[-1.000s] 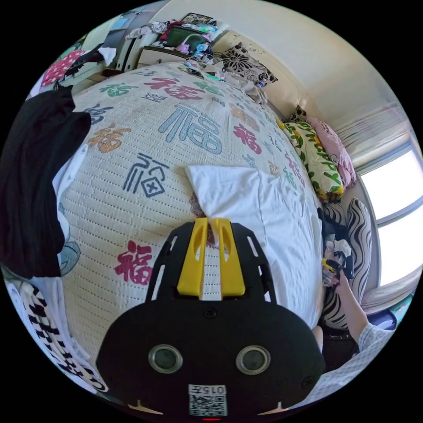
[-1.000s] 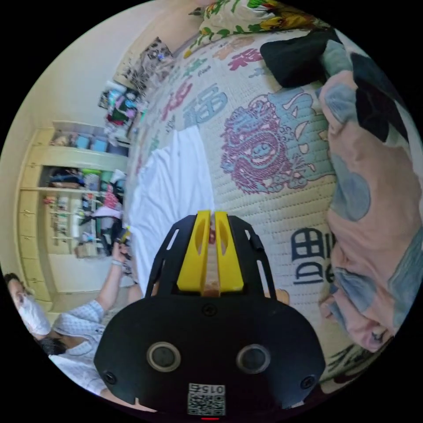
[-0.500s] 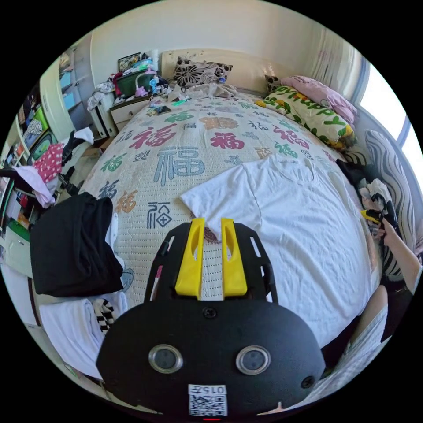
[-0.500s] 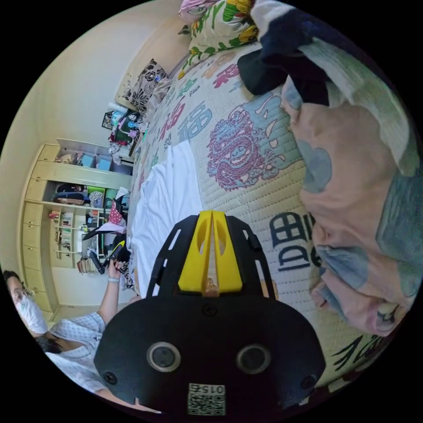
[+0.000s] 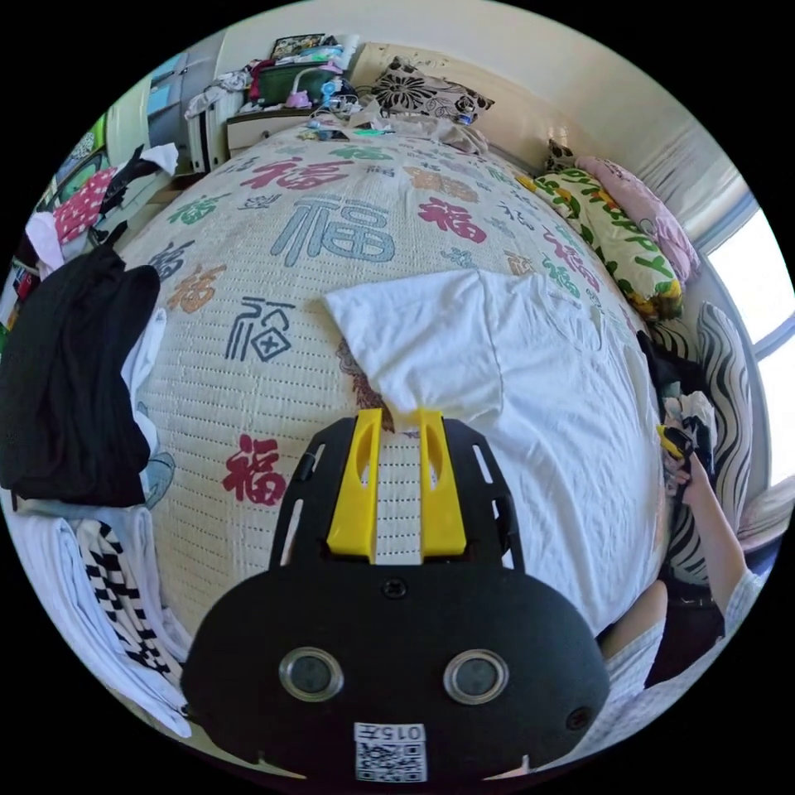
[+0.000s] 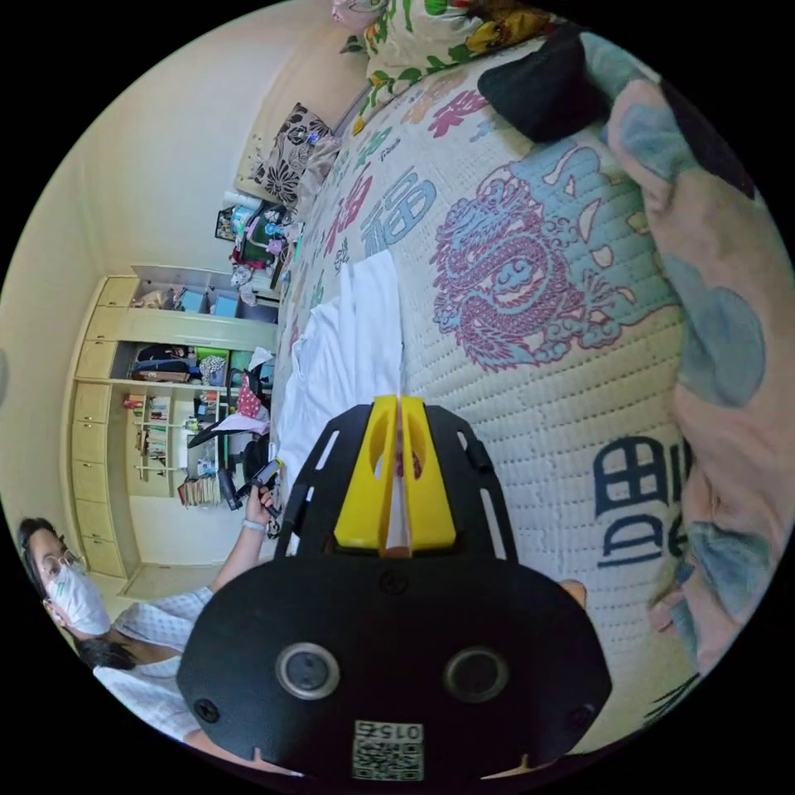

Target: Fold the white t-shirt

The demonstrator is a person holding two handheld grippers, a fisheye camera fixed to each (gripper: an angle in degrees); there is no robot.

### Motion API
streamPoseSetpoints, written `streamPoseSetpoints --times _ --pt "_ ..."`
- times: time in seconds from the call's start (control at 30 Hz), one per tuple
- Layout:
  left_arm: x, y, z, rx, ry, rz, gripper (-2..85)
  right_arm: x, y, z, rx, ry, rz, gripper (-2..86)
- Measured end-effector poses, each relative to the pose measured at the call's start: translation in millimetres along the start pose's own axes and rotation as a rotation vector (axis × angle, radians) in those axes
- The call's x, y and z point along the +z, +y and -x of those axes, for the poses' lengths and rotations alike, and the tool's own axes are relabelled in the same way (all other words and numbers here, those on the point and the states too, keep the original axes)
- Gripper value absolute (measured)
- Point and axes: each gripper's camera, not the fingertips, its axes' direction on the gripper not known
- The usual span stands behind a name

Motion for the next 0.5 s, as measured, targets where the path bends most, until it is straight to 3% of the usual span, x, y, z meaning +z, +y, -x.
streamPoseSetpoints --times 0.13,0.33,0.5 --pt "11 -3 12 -0.034 0.035 -0.013 5.6 -33 23 -14 0.034 0.096 -0.101 0.6" --pt "24 -4 23 -0.093 0.073 -0.016 8.4 -42 39 -29 0.063 0.084 -0.083 6.3" --pt "20 40 32 -0.129 0.219 0.057 10.8 -37 81 -24 -0.003 0.014 0.063 8.8"
